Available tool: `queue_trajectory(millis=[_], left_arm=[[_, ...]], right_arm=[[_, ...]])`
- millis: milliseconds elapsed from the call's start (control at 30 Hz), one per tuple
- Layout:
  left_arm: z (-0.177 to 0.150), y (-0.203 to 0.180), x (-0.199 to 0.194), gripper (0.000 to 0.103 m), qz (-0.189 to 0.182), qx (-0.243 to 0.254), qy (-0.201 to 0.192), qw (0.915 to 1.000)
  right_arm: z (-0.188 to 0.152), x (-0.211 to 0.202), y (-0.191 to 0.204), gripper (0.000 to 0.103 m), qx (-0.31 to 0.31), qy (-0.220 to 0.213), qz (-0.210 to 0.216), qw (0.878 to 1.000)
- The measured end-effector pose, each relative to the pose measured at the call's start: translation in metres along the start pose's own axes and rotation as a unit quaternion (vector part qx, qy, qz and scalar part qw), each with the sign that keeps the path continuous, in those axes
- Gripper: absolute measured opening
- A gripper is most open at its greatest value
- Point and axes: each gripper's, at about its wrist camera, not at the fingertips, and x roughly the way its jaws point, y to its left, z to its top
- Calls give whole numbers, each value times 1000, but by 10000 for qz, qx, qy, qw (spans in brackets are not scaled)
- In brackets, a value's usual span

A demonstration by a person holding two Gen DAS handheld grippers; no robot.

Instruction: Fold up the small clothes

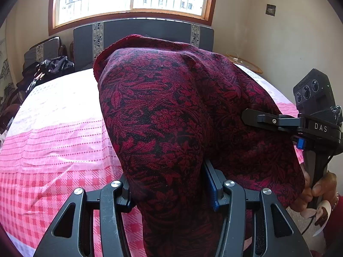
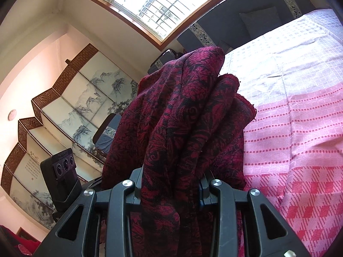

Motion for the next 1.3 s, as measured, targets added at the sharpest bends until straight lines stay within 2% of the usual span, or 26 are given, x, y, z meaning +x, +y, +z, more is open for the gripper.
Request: queue_trajectory(millis=[400,933,1167,1300], left_arm=[[-9,-4,0,52,53,55,22,10000],[-23,1,12,53,119,-62,77,9999],[-29,-1,18,59,231,-75,35,9997],[-34,-2,22,67,347,-84,-8,9994]], right_arm=[[9,8,-5,32,98,67,-2,9999],[1,23,-18,32,345,173,-49,9992],[-1,28,-21,32,427,203,-72,9989],[-3,32,-24,33,450,217,-123,9987]])
